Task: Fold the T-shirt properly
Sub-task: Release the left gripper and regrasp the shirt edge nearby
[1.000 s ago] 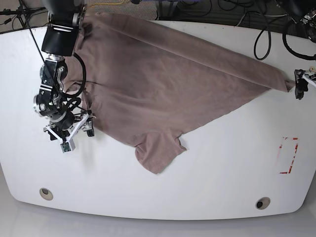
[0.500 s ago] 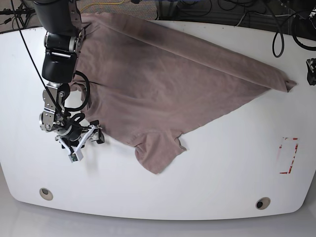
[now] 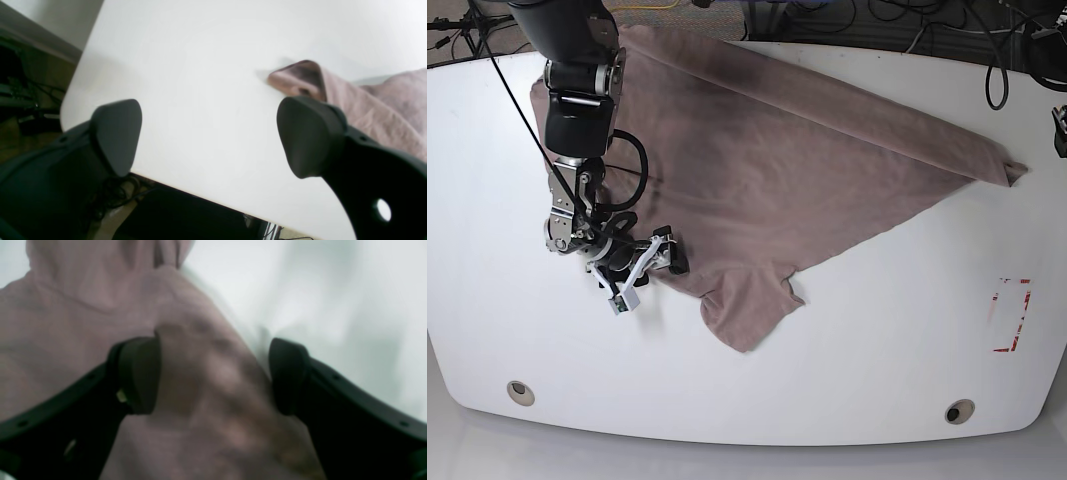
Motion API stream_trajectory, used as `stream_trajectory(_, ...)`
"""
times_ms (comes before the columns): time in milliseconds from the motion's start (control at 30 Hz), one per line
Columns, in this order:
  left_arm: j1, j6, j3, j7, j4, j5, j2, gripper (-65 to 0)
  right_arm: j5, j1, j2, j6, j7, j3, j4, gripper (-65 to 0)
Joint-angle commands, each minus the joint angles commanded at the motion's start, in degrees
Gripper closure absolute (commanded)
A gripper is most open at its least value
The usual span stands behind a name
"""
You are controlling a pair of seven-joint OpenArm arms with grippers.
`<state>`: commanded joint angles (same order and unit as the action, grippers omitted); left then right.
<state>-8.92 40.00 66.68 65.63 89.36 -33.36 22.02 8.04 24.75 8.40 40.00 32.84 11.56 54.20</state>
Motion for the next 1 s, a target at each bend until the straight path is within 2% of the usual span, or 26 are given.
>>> stream_trajectory(200,-0.26,0.00,-0.09,0.00,0.00,0.00,0.00,-63.9,-0.09,-0.44,-0.26,0.00,-0.09,0.00,-0.18,-47.9)
stream_trajectory(300,-0.26,0.00,-0.26,0.00,0.00,0.18,0.00,-63.9,-0.09,-0.62,-0.26,0.00,-0.09,0.00,-0.18,-41.9)
stream_trajectory(333,-0.26,0.00,-0.26,0.00,0.00,0.26,0.00,-63.9,-0.09,-0.62,-0.18,0.00,-0.09,0.00,-0.18,-38.5)
stream_trajectory(467,-0.18,0.00,-0.35,0.00,-0.09,0.26,-0.26,-63.9,-0.26,-0.62,0.00,0.00,-0.09,-0.09,-0.18,-15.2)
stream_trajectory(567,0.18,0.00,-1.05,0.18,-0.53,0.26,-0.35,-63.9,-0.35,-0.62,0.09,0.00,-0.09,-0.18,-0.18,-2.1)
stream_trajectory(733,1.41,0.00,-5.01,0.18,-0.53,0.00,-0.88,-63.9,-0.35,-0.70,0.09,0.00,-0.09,-0.18,0.00,-1.6)
stream_trajectory(1000,5.80,0.00,-6.33,0.26,-0.62,0.35,-6.07,-64.0,-0.35,-0.70,0.18,0.00,-0.09,-0.18,0.00,-1.7)
